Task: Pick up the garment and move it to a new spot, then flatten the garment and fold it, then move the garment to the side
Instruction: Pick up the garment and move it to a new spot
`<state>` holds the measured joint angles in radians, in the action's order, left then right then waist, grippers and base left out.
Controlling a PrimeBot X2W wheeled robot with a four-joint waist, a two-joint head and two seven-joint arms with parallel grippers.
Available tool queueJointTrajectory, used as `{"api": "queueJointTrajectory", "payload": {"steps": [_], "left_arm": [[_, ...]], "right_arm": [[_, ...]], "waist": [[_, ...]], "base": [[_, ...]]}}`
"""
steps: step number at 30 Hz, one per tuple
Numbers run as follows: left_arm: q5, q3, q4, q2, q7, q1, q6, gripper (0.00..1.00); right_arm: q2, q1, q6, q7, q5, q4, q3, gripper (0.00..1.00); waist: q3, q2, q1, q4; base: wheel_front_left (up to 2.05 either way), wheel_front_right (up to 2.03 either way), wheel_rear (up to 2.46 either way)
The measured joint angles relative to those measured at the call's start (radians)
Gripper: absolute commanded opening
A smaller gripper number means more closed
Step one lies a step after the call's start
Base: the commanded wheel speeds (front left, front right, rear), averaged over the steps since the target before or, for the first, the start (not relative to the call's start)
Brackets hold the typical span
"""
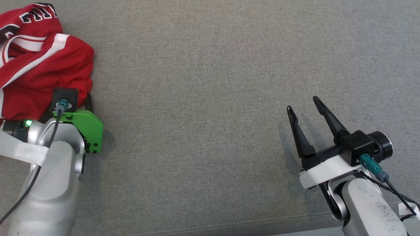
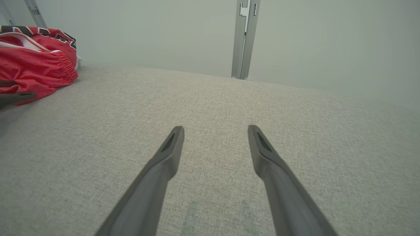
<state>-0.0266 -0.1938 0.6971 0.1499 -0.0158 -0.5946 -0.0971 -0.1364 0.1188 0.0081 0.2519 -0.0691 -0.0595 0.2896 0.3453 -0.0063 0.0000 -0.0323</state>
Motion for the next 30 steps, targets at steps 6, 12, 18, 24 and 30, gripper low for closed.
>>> {"api": "queueJointTrajectory", "payload": {"steps": [6,12,18,24,30], "left_arm": [[0.037,0.021,0.039,0.034,0.001,-0.049,-0.01,0.6],[0.057,0.024,0.079,0.034,0.028,-0.063,-0.01,0.0],[0.049,0.028,0.065,-0.018,0.132,-0.101,-0.014,0.0],[0.03,-0.012,0.003,-0.12,0.273,-0.143,-0.017,0.0],[0.004,-0.037,-0.022,-0.123,0.273,-0.143,0.002,0.0]], "right_arm": [[-0.001,0.008,-0.001,0.0,0.0,0.0,-0.009,1.0],[-0.003,0.018,-0.003,0.0,0.0,-0.004,-0.021,1.0],[0.0,0.024,-0.009,0.0,0.0,-0.009,-0.027,1.0],[0.009,0.037,-0.011,0.0,-0.002,-0.026,-0.036,1.0],[0.019,0.037,-0.011,0.0,-0.009,-0.05,-0.029,1.0]], "waist": [[0.026,0.0,0.0,-0.013],[0.029,0.0,0.0,-0.01],[0.01,0.0,0.0,0.004],[-0.039,0.0,0.0,0.023],[-0.101,0.0,0.0,0.031]], "base": [[0.0,0.0,0.0],[0.0,0.0,0.0],[0.0,0.0,0.0],[0.0,0.0,0.0],[0.0,0.0,0.0]]}}
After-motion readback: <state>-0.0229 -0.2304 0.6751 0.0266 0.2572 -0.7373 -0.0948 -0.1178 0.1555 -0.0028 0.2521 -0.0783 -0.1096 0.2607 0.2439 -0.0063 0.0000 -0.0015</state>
